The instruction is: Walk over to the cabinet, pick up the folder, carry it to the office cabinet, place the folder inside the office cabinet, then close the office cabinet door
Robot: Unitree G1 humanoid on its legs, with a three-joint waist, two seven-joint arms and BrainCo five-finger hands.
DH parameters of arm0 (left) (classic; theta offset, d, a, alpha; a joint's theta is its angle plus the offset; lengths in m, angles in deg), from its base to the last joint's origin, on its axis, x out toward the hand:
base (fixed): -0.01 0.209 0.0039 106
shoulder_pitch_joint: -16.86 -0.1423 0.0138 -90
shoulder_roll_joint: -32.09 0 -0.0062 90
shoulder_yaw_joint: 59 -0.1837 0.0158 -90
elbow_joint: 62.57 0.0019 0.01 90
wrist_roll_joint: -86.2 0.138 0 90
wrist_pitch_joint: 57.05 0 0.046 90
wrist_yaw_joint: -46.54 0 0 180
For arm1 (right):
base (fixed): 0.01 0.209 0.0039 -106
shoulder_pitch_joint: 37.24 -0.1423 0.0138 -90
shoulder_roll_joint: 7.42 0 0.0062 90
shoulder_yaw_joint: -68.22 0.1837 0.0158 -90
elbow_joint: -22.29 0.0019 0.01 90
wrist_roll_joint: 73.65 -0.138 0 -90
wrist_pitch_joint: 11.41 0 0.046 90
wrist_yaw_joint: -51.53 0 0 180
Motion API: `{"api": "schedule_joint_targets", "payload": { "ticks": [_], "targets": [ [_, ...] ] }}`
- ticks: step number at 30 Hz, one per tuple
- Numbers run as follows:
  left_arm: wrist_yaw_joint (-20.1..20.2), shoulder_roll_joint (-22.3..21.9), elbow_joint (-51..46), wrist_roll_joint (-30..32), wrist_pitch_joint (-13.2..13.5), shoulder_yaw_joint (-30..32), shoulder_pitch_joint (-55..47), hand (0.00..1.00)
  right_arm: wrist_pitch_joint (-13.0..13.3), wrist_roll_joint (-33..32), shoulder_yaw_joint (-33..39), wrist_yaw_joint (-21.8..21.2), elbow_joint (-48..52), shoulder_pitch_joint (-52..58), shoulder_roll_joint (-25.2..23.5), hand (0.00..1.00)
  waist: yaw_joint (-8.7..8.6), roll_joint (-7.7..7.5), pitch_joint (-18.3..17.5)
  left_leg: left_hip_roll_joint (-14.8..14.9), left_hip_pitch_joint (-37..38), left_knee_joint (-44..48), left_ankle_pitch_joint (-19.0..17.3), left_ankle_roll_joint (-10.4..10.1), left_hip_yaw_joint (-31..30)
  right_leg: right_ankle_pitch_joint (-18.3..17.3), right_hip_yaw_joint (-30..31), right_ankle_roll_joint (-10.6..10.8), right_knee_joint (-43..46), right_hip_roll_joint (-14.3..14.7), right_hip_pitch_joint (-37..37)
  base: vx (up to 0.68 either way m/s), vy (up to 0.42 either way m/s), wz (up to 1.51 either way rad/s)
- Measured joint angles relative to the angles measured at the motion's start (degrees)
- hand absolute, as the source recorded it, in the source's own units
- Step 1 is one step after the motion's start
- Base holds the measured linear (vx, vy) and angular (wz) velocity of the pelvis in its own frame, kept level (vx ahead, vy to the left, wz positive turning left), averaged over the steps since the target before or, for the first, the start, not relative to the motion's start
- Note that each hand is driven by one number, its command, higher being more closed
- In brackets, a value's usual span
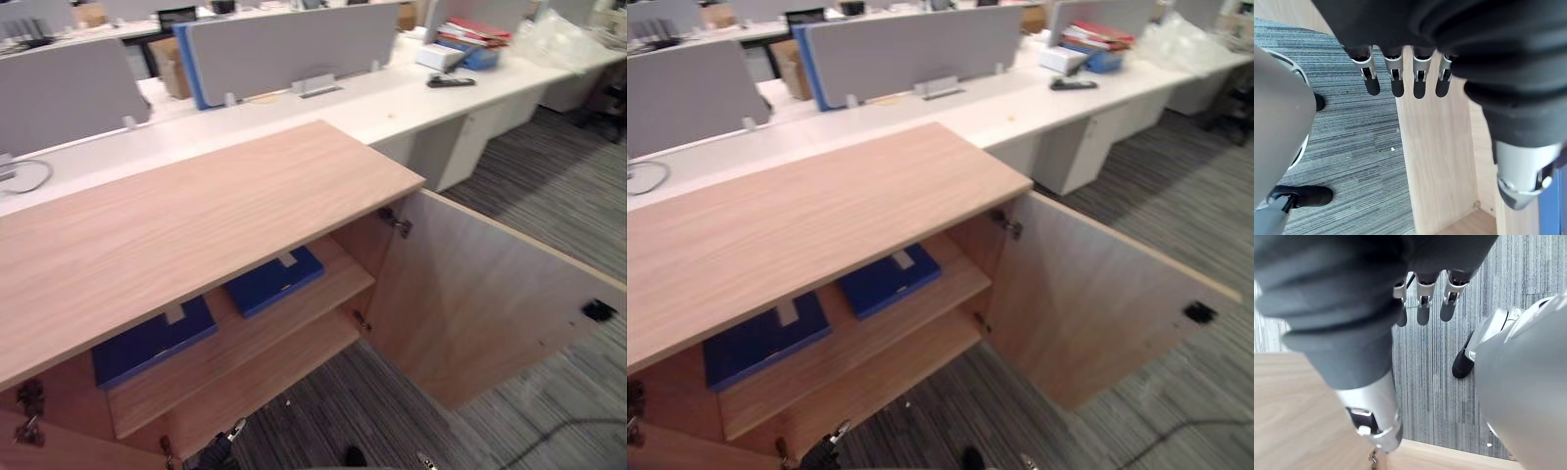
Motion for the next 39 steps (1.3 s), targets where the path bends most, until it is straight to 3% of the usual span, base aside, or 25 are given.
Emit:
{"api": "schedule_joint_targets", "payload": {
  "ticks": [2,3,4,5,6,7,8,9,10,11,12,13,14,16,19,29,32,39],
  "targets": [
    [-0.02,0.07,-0.2,0.88,0.19,0.07,0.31,0.0,0.5,-1.8,-1.12,1.07,4.11,-0.15,-0.52,0.0,-0.21,-0.02,1.71,0.27,0.01,1.27,-0.98,0.36,4.09,-0.41,2.0,-0.26,1.36,0.71,-2.26,-0.15,0.034,-1.05],
    [-0.08,-0.17,-0.42,1.08,0.27,-0.07,0.43,0.0,0.61,-3.02,-0.96,1.83,6.74,-0.32,-0.79,0.0,-0.17,0.47,2.41,0.75,0.06,1.08,-0.98,0.48,6.59,-2.19,-2.84,-2.88,1.94,-0.12,-2.85,-0.13,0.015,-1.23],
    [-0.23,-0.66,-1.49,1.27,0.41,-0.19,0.07,0.0,1.2,-3.9,-0.78,3.48,10.11,-1.16,-1.34,0.0,0.15,1.41,3.14,2.07,0.27,1.11,-0.79,0.54,9.55,-3.84,-13.99,-3.84,6.22,-2.62,-5.92,-0.09,0.021,-1.12],
    [-0.31,-0.68,-2.03,1.28,0.59,-0.33,-0.2,0.0,1.49,-4.18,-0.76,4.23,11.5,-1.66,-1.67,0.0,0.21,1.32,3.74,2.43,0.61,1.26,-0.81,0.52,10.85,-4.42,-19.87,-3.93,10.01,-4.89,-7.56,-0.02,0.049,-1.03],
    [-0.53,-0.56,-2.32,1.31,0.6,-1.05,-0.27,0.0,1.87,-4.4,-0.66,6.11,14.15,-1.58,-1.89,0.0,0.2,1.26,4.18,2.84,1.48,1.87,-0.87,0.4,12.37,-6.94,-31.09,-6.11,18.76,-9.64,-9.16,-0.01,0.05,-0.58],
    [-0.59,-0.52,-2.42,1.3,0.64,-1.37,-0.52,0.0,2.04,-4.41,-0.37,7.36,16.01,-1.21,-1.86,0.0,0.19,1.19,4.13,3.11,1.96,3.03,-1.17,-0.01,12.78,-8.09,-36.43,-7.45,24.38,-13.18,-9.16,0.1,0.007,-0.49],
    [-0.7,0.15,-2.92,1.27,0.72,-2.01,-0.97,0.0,2.24,-4.39,-0.04,8.5,18.52,-0.75,-1.77,0.0,-0.16,0.29,4.09,2.84,1.8,5.91,-2.49,-0.08,12.4,-8.23,-39.11,-7.25,27.31,-14.45,-8.16,0.1,-0.046,-0.55],
    [-0.74,0.28,-2.83,0.95,0.61,-1.91,-1.1,0.0,2.28,-4.06,-0.48,9.4,21.5,-1.54,-1.68,0.0,-0.18,0.11,4.07,2.64,0.99,7.17,-3.62,2.44,10.45,-8.21,-39.13,-7.88,26.28,-13.76,-7.93,0.06,-0.046,-0.89],
    [-0.81,0.36,-1.99,1.01,0.59,-2.29,-1.4,0.0,2.76,-3.29,-0.33,10.28,24.61,-3.21,-1.61,0.0,0.36,0.67,3.81,1.03,1.02,2.26,-3.76,4.16,6.74,-7.2,-36.63,-7.02,20.71,-11.59,-6.88,-0.05,-0.032,-1.31],
    [-0.87,-0.04,-1.67,0.86,0.8,-3.41,-1.86,0.0,3.17,-2.32,0.5,11.74,27.82,-5.19,-1.05,0.0,0.62,1.82,2.68,1.23,1.82,-1.33,-0.27,0.63,7.22,-11.0,-37.69,-6.38,23.54,-11.52,-7.01,-0.06,-0.02,-0.95],
    [-0.9,-0.08,-1.7,0.89,0.77,-3.9,-1.85,0.0,3.36,-2.03,1.21,12.04,29.29,-5.39,-0.83,0.0,-0.08,1.16,2.42,0.77,1.76,-1.11,-0.1,0.37,7.06,-13.9,-37.99,-5.79,28.59,-13.59,-7.48,0.04,-0.046,-0.42],
    [-0.94,1.78,-2.01,1.25,0.77,-6.83,-2.53,0.0,4.25,-0.2,2.7,12.95,29.77,-5.02,0.22,0.0,-0.56,-0.48,1.15,-0.37,2.2,-1.75,0.63,0.34,6.05,-15.58,-36.37,-0.61,28.46,-15.49,-5.75,0.14,-0.101,0.05],
    [-0.94,2.63,-1.53,1.26,0.67,-7.9,-2.4,0.0,4.28,0.34,3.9,13.47,29.11,-5.77,1.73,0.0,-0.24,-0.67,0.62,0.07,1.97,-2.48,1.12,-0.19,5.96,-15.48,-35.86,0.39,24.55,-13.52,-4.14,0.14,-0.123,-0.09],
    [-1.14,2.55,-1.41,1.26,0.51,-8.04,-2.39,0.0,4.27,1.8,3.82,14.1,29.24,-6.99,3.19,0.0,0.02,-0.01,0.35,0.97,2.08,-3.76,3.67,0.29,5.86,-12.94,-35.12,-0.51,19.87,-10.7,-3.04,0.07,-0.136,-0.38],
    [-1.31,2.34,-1.69,1.21,0.33,-8.88,-2.62,0.0,4.07,4.27,3.74,14.51,30.95,-6.81,4.03,0.0,-0.4,-0.22,0.49,0.26,2.32,-6.92,4.73,0.55,-0.12,-11.91,-35.17,-0.89,17.11,-9.15,-0.87,-0.05,-0.071,-0.13],
    [-1.33,2.81,-4.66,1.4,-0.07,-9.95,-3.71,0.0,3.18,12.82,-4.07,11.7,38.08,-12.42,9.56,0.0,-0.02,-0.07,0.21,-1.53,0.48,-8.14,5.95,1.16,-4.56,-6.71,-36.79,0.41,10.02,-9.5,0.96,-0.07,0.044,0.11],
    [-1.3,2.92,-4.95,1.41,-0.04,-9.94,-3.79,0.0,3.26,13.14,-7.52,11.08,38.07,-16.75,14.28,0.0,0.54,-0.11,0.21,-1.96,0.0,-8.4,6.26,1.22,-6.41,-5.68,-38.38,0.52,8.35,-9.68,2.05,-0.05,0.023,0.28],
    [-1.21,4.12,-5.76,1.43,0.08,-9.95,-4.25,0.0,4.47,13.12,-15.03,9.24,36.29,-26.5,17.93,0.0,1.9,-0.31,0.23,-2.38,-0.72,-9.72,7.58,1.28,-8.66,-3.69,-39.94,0.3,5.41,-9.43,2.95,-0.04,0.002,0.12]
  ]
}}
